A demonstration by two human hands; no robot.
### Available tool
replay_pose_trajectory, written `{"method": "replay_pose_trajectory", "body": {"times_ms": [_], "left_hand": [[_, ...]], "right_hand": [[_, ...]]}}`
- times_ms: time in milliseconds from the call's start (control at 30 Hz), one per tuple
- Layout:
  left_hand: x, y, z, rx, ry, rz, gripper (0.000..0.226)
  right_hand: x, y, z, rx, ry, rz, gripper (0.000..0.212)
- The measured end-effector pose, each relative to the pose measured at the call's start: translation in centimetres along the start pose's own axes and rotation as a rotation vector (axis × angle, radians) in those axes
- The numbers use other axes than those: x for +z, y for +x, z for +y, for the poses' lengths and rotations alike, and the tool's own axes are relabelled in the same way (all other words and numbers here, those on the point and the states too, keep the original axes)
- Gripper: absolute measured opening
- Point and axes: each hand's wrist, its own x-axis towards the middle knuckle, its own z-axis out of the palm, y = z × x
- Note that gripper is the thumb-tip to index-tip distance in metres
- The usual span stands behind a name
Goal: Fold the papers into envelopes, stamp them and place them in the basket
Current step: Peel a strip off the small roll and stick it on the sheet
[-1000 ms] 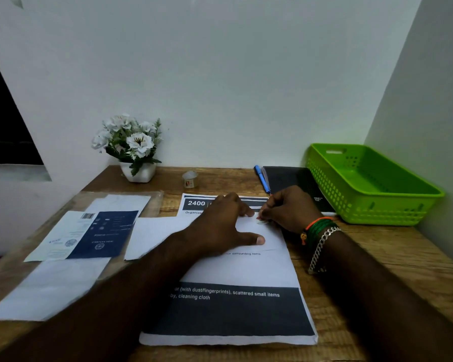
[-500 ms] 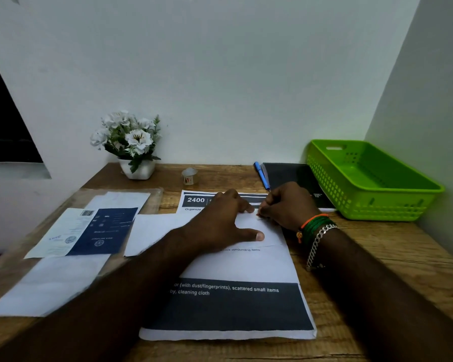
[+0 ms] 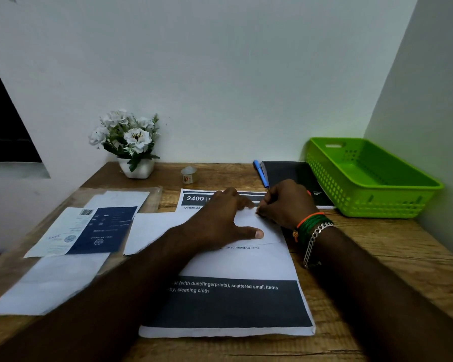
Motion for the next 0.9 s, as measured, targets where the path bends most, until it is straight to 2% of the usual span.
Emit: {"method": "replay_pose_trajectory", "body": {"times_ms": [533, 700, 900], "left_hand": [[0.0, 0.1, 0.0, 0.024, 0.038, -0.033, 0.068], [0.0, 0.3, 0.0, 0.019, 0.05, -0.041, 0.067], [-0.1, 0.3, 0.0, 0.012, 0.054, -0.053, 0.069]], "right_hand": [[0.1, 0.6, 0.5, 0.018, 0.043, -0.015, 0.01], [-0.2, 0.9, 0.9, 0.06, 0.061, -0.061, 0.017], [-1.5, 1.4, 1.9, 0.1, 0.158, 0.026, 0.014]]}}
